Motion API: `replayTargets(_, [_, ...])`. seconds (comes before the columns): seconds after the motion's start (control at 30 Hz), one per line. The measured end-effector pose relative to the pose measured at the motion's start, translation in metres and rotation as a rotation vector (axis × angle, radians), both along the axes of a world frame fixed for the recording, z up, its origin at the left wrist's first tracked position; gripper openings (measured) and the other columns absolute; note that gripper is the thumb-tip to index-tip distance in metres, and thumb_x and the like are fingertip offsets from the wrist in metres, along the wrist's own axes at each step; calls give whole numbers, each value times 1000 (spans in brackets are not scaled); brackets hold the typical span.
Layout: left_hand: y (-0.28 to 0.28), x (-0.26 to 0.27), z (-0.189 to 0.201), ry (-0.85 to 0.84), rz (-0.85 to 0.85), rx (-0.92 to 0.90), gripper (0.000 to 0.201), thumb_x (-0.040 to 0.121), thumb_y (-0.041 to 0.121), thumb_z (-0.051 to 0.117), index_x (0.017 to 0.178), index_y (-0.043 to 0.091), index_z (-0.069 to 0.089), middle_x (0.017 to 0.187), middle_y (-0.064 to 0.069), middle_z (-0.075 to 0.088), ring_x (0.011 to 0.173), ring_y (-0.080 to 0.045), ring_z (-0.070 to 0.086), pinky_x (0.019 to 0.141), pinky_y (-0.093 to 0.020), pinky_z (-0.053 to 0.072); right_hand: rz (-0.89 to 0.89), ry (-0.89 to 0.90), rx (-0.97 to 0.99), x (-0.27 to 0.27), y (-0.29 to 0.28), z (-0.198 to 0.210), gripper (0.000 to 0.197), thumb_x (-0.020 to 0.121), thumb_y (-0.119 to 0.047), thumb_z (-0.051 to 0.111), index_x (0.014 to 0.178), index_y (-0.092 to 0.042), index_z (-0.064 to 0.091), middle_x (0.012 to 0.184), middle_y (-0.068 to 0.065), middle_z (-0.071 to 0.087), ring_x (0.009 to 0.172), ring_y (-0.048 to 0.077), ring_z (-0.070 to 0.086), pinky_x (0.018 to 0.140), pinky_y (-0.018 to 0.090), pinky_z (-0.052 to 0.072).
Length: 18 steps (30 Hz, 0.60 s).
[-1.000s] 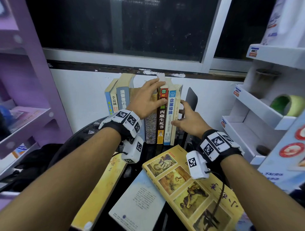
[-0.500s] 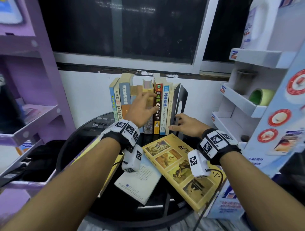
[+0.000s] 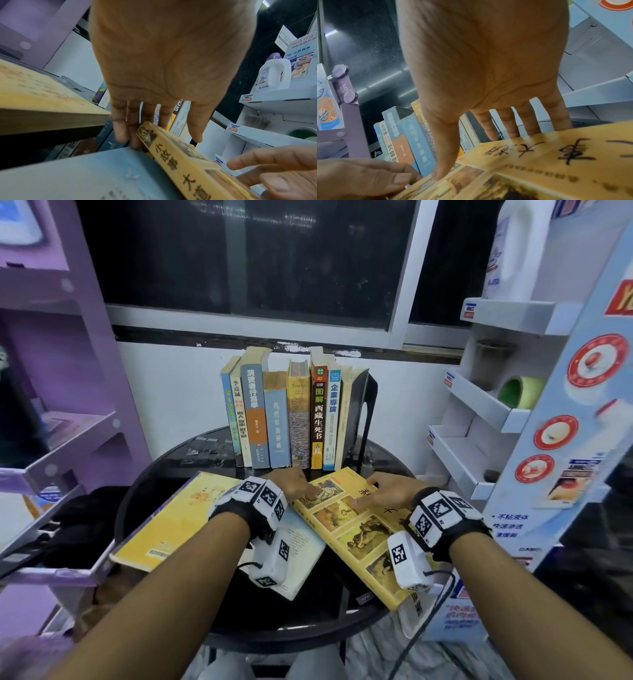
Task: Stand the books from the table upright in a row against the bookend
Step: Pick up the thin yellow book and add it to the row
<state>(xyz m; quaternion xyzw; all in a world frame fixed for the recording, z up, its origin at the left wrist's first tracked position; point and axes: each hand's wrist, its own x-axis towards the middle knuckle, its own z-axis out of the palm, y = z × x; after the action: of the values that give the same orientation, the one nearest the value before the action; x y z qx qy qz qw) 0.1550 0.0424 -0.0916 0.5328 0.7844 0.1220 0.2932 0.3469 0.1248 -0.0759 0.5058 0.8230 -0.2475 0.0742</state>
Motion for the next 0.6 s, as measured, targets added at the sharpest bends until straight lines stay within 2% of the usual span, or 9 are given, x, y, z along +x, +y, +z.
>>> replayTargets(0.1, [1,3,-3,32,4,-6,39,90,48,58,104,12,58,92,-4,54,73,-18,50,67,-28,41,0,-8,-19,2,0,-2,83,82,-52,69,146,-14,33,148,6,42,130,23,44,107,35,37])
replayTargets(0.2, [3,4,-4,24,15,14,44,86,44,66,107,6,64,90,-7,59,65,-17,50,56,-24,37,-6,-9,-25,2,-1,-2,83,80,-47,74,144,-14,35,146,6,43,130,23,44,105,35,36])
replayTargets(0.27, [4,3,-2,-12,26,33,45,85,40,68,111,4,65,92,-8,62,67,-19,52,57,-24,39,-11,-7,-9,1,-1,-2,83,78,-46,76,143,-15,35,145,6,44,128,23,45,101,34,37])
replayTargets(0.37, [5,3,1,-91,53,86,42,86,34,69,115,4,61,108,-13,67,90,-26,62,77,-33,51,-23,14,22,1,-1,-1,83,76,-45,78,141,-15,37,141,5,47,125,23,48,99,33,39])
replayTargets(0.43, [6,5,4,-183,92,133,41,87,27,69,117,2,58,112,-16,66,100,-31,64,90,-41,54,-27,34,32,1,-1,1,83,75,-45,79,140,-15,38,139,5,49,122,22,49,96,32,39])
replayTargets(0.5, [6,8,9,-320,147,189,37,87,19,69,116,1,55,109,-17,65,99,-34,66,87,-48,55,-37,52,32,2,0,3,82,75,-46,78,140,-15,38,137,5,50,120,21,49,91,29,38])
replayTargets(0.6, [8,10,18,-485,218,274,26,88,11,66,109,4,53,92,-11,65,85,-28,67,81,-45,57,-67,103,24,3,1,7,84,75,-46,79,141,-16,37,138,6,49,122,23,49,95,32,40])
